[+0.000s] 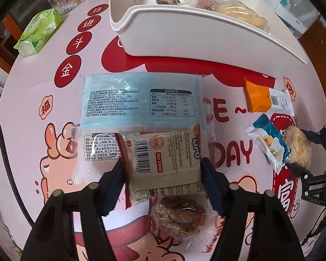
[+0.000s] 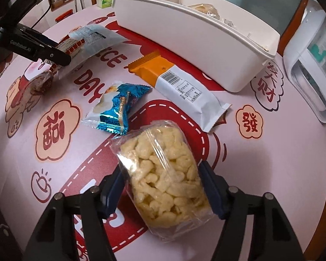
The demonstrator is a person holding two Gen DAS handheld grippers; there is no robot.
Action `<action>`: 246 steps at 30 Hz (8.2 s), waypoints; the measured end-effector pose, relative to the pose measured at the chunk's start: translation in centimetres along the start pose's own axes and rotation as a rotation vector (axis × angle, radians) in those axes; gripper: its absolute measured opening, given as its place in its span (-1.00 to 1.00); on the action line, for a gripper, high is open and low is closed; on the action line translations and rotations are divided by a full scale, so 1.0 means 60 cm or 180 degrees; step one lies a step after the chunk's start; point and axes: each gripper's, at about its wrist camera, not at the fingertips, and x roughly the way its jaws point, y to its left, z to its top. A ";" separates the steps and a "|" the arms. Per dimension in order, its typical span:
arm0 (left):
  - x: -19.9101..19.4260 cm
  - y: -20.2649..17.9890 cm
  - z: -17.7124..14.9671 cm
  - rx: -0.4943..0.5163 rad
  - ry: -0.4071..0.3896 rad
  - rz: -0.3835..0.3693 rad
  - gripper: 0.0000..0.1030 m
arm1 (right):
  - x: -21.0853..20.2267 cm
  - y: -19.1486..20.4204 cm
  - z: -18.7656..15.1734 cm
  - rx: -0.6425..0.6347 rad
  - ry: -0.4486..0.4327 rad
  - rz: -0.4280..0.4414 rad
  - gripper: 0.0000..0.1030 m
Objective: Organize snacks
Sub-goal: 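Grasp beige printed biscuit pack with left tool while right tool grasps clear puffed-snack bag, then carry both packs over the white tray and open both tools to drop them, then move both tools back toward the remaining snacks, then grasp clear nut bag with left tool while right tool grasps blue biscuit packet, then carry nut bag and biscuit packet over the white tray, open both tools to drop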
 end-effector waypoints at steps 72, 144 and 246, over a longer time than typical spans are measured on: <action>-0.228 -0.102 0.295 0.0727 -0.1455 0.0329 0.24 | -0.129 -0.176 0.342 0.2084 -0.0850 -0.0435 0.32; -0.218 -0.091 -0.105 0.0534 -0.1030 0.0077 0.78 | -0.186 0.018 0.102 0.1730 -0.0903 -0.0666 0.70; -0.435 -0.080 0.189 0.0611 -0.2122 0.0282 0.18 | -0.378 -0.098 0.370 0.1508 -0.1697 -0.0940 -0.43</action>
